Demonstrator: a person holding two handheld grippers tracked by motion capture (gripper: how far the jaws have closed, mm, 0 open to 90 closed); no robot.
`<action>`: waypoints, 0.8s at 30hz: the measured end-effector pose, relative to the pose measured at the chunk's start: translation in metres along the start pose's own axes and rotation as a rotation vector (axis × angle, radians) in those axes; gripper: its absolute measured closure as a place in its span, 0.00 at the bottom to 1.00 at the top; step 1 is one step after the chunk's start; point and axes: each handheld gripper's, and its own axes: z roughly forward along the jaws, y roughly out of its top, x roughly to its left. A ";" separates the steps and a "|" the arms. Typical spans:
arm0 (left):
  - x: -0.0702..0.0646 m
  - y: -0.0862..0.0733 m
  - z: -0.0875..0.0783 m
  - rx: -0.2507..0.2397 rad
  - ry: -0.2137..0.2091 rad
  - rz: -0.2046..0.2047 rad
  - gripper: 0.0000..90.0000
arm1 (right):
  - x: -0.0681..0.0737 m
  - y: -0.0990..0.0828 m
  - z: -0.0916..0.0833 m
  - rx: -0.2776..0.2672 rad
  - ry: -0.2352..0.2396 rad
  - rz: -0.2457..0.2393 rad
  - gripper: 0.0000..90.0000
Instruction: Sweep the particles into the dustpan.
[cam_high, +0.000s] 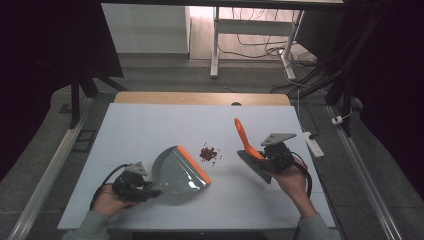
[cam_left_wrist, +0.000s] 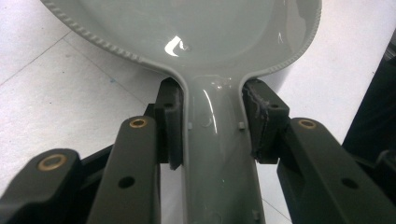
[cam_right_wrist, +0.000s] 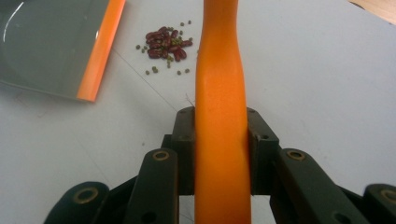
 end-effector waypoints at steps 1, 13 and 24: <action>0.000 0.000 0.000 0.000 0.000 0.001 0.68 | 0.000 0.001 0.001 0.003 -0.001 -0.008 0.78; -0.003 0.002 -0.002 -0.027 0.012 -0.001 0.68 | 0.003 0.024 0.022 0.010 0.005 -0.020 0.78; -0.001 0.004 0.002 -0.010 0.000 -0.004 0.68 | 0.007 0.057 0.046 0.022 -0.016 -0.038 0.78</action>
